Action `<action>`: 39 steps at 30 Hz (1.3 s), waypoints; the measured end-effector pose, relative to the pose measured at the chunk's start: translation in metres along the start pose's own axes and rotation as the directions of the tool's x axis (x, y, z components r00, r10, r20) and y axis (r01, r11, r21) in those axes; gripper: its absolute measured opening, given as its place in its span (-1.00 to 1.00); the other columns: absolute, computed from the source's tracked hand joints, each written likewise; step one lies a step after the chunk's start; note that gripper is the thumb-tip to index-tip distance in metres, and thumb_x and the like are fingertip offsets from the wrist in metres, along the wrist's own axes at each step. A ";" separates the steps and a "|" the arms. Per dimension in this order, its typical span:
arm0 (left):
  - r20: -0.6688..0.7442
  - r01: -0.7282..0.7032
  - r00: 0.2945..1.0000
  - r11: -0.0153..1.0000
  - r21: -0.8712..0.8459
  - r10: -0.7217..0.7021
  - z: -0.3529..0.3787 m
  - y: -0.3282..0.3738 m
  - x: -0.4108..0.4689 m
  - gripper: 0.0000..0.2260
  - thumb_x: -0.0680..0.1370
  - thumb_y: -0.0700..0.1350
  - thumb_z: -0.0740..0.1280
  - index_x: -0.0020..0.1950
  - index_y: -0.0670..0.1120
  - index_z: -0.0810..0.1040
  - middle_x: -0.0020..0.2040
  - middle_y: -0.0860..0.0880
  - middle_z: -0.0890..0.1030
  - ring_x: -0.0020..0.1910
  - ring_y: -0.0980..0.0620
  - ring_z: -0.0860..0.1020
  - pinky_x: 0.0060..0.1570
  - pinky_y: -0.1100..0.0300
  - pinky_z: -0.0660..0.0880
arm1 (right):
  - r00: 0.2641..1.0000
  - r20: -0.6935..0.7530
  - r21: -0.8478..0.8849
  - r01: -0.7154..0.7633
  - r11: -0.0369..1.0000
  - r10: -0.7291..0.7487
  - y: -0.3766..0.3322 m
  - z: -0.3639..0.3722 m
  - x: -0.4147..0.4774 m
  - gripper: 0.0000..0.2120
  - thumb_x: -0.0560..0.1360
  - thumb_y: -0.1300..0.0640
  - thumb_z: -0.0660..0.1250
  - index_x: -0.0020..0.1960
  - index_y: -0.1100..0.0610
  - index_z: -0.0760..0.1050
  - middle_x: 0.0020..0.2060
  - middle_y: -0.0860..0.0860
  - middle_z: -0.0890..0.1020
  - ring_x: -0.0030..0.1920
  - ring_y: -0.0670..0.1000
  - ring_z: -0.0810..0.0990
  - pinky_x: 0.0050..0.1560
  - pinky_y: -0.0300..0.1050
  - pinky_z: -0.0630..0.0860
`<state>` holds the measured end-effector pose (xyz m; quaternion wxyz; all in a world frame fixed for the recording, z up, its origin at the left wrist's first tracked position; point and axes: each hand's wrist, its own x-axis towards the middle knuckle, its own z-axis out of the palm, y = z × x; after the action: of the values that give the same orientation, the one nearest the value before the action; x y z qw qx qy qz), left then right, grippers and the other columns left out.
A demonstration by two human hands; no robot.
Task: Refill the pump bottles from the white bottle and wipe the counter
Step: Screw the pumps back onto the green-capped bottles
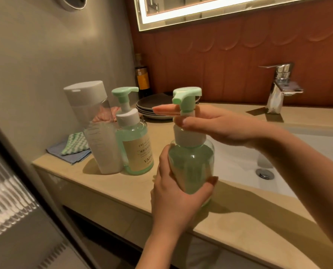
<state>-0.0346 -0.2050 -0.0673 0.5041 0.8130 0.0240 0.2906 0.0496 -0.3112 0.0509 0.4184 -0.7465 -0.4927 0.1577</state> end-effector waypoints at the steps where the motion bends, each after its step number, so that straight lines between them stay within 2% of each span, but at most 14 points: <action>1: -0.005 -0.001 1.000 1.000 -0.003 0.001 0.000 0.000 0.000 -0.20 0.11 0.34 0.39 0.28 0.43 0.08 0.25 0.14 0.49 0.19 0.09 0.48 0.18 -0.04 0.47 | 1.000 -0.006 0.005 0.003 1.000 -0.003 -0.001 0.000 -0.001 -0.64 0.54 -0.03 0.14 0.32 -0.13 0.28 0.21 -0.34 0.39 0.16 -0.49 0.36 0.05 -0.59 0.30; 6: -0.008 0.005 1.000 1.000 0.009 -0.004 0.000 0.000 -0.001 -0.20 0.11 0.35 0.36 0.28 0.41 0.09 0.24 0.19 0.47 0.18 0.16 0.45 0.19 0.01 0.46 | 0.983 0.171 -0.142 -0.041 0.989 0.066 -0.002 -0.019 -0.015 -0.42 0.47 -0.25 0.07 0.47 -0.21 0.07 0.43 -0.32 0.19 0.40 -0.34 0.15 0.38 -0.39 0.14; 9: 0.000 -0.002 1.000 1.000 0.021 0.002 0.001 -0.001 -0.001 -0.23 0.13 0.37 0.33 0.27 0.43 0.07 0.19 0.31 0.39 0.11 0.34 0.35 0.24 0.09 0.41 | 0.979 0.183 -0.105 -0.067 0.992 0.085 -0.005 -0.024 -0.018 -0.58 0.53 -0.10 0.15 0.38 -0.19 0.24 0.37 -0.28 0.36 0.35 -0.31 0.30 0.34 -0.37 0.25; 11: -0.001 0.000 1.000 0.999 0.040 0.000 0.001 -0.002 -0.001 -0.21 0.13 0.39 0.30 0.28 0.41 0.01 0.15 0.36 0.32 0.07 0.41 0.26 0.25 0.13 0.36 | 0.994 0.100 -0.072 -0.031 0.997 0.038 -0.004 -0.023 -0.013 -0.66 0.50 0.00 0.24 0.27 -0.07 0.42 0.23 -0.17 0.53 0.25 -0.23 0.46 0.23 -0.38 0.38; 15: 0.001 0.017 1.000 1.000 0.024 -0.018 0.001 0.000 -0.001 -0.21 0.13 0.40 0.33 0.30 0.39 0.08 0.19 0.35 0.38 0.14 0.33 0.36 0.26 0.07 0.40 | 0.978 -0.206 -0.174 -0.007 0.985 -0.030 -0.009 -0.010 -0.004 -0.74 0.24 -0.20 0.35 -0.13 -0.10 0.57 -0.18 -0.28 0.65 -0.05 -0.31 0.57 -0.09 -0.40 0.47; 19: -0.005 0.012 1.000 1.000 0.000 -0.012 0.000 0.000 0.000 -0.18 0.12 0.34 0.40 0.30 0.39 0.09 0.25 0.15 0.49 0.21 0.09 0.49 0.17 -0.04 0.49 | 0.907 -0.401 -0.339 -0.017 0.941 -0.128 -0.010 0.010 0.003 -0.48 0.19 -0.31 0.29 -0.17 0.14 0.52 -0.28 -0.04 0.59 -0.20 -0.11 0.56 -0.13 -0.15 0.51; 21: -0.015 0.011 1.000 1.000 0.003 -0.011 0.000 0.001 0.000 -0.20 0.10 0.34 0.40 0.25 0.43 0.08 0.25 0.13 0.50 0.21 0.05 0.50 0.16 -0.04 0.49 | 0.924 -0.361 -0.296 0.014 0.955 -0.125 -0.013 0.017 0.003 -0.44 0.25 -0.26 0.25 -0.10 0.25 0.47 -0.25 0.03 0.54 -0.24 -0.14 0.50 -0.22 -0.32 0.44; 23: -0.030 0.014 0.999 1.000 -0.010 -0.014 0.000 0.001 0.001 -0.22 0.10 0.34 0.40 0.22 0.48 0.08 0.24 0.12 0.51 0.21 0.03 0.51 0.16 -0.07 0.49 | 0.966 -0.238 -0.145 0.068 0.987 -0.101 -0.016 0.019 0.002 -0.55 0.34 -0.18 0.21 0.00 0.17 0.46 -0.13 0.01 0.54 -0.19 -0.22 0.51 -0.18 -0.41 0.43; 25: -0.019 0.014 1.000 1.000 -0.021 -0.015 0.000 0.002 0.001 -0.25 0.11 0.36 0.40 0.19 0.52 0.09 0.24 0.14 0.51 0.20 0.05 0.50 0.16 -0.07 0.49 | 0.995 -0.080 -0.024 0.055 0.998 -0.057 -0.015 0.010 -0.002 -0.62 0.39 -0.10 0.19 0.17 -0.03 0.37 0.04 -0.20 0.47 -0.08 -0.41 0.49 -0.10 -0.52 0.42; 27: -0.007 0.011 1.000 1.000 0.005 -0.011 0.000 0.001 0.001 -0.23 0.12 0.40 0.37 0.24 0.47 0.08 0.26 0.17 0.48 0.20 0.09 0.48 0.18 -0.03 0.48 | 0.997 0.077 0.055 -0.011 0.998 0.007 -0.009 -0.003 -0.009 -0.50 0.46 -0.03 0.24 0.36 -0.13 0.17 0.15 -0.33 0.36 0.02 -0.54 0.40 -0.04 -0.57 0.37; 31: -0.005 0.026 1.000 0.999 0.034 -0.026 0.000 0.002 0.000 -0.28 0.09 0.40 0.32 0.13 0.60 -0.01 0.06 0.42 0.33 -0.03 0.41 0.30 0.13 0.14 0.40 | 0.979 0.189 -0.003 -0.077 0.997 0.076 0.001 -0.021 -0.016 -0.38 0.49 0.04 0.26 0.48 -0.10 0.09 0.41 -0.22 0.29 0.34 -0.31 0.31 0.31 -0.36 0.31; 33: 0.007 0.044 0.999 0.998 0.054 -0.044 -0.002 0.004 0.000 -0.29 0.09 0.40 0.30 0.04 0.67 -0.10 0.05 0.47 0.25 -0.06 0.44 0.25 0.15 0.16 0.36 | 0.989 0.135 -0.060 -0.057 0.997 0.064 0.000 -0.022 -0.015 -0.44 0.47 0.03 0.30 0.44 0.02 0.26 0.36 -0.14 0.42 0.34 -0.21 0.37 0.35 -0.24 0.32; 36: 0.001 0.030 1.000 0.998 0.064 -0.030 -0.002 0.004 0.000 -0.29 0.11 0.40 0.30 0.07 0.66 -0.10 0.07 0.49 0.24 -0.03 0.42 0.26 0.17 0.16 0.35 | 0.997 -0.070 -0.187 0.004 0.982 -0.018 -0.004 -0.017 -0.010 -0.52 0.28 -0.11 0.44 0.17 0.00 0.55 0.12 -0.19 0.60 0.18 -0.29 0.48 0.18 -0.41 0.37; 39: -0.016 0.005 1.000 0.999 0.046 -0.005 -0.001 0.004 0.000 -0.28 0.13 0.38 0.34 0.11 0.66 -0.06 0.12 0.46 0.30 0.07 0.40 0.34 0.21 0.12 0.38 | 0.970 -0.232 -0.331 -0.005 0.944 -0.076 -0.007 -0.006 -0.003 -0.47 0.11 -0.23 0.42 0.01 -0.02 0.55 -0.03 -0.21 0.59 0.06 -0.26 0.50 0.02 -0.38 0.42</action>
<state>-0.0364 -0.2058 -0.0640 0.4858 0.8219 0.0366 0.2951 0.0477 -0.3156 0.0593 0.3474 -0.8104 -0.4709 -0.0265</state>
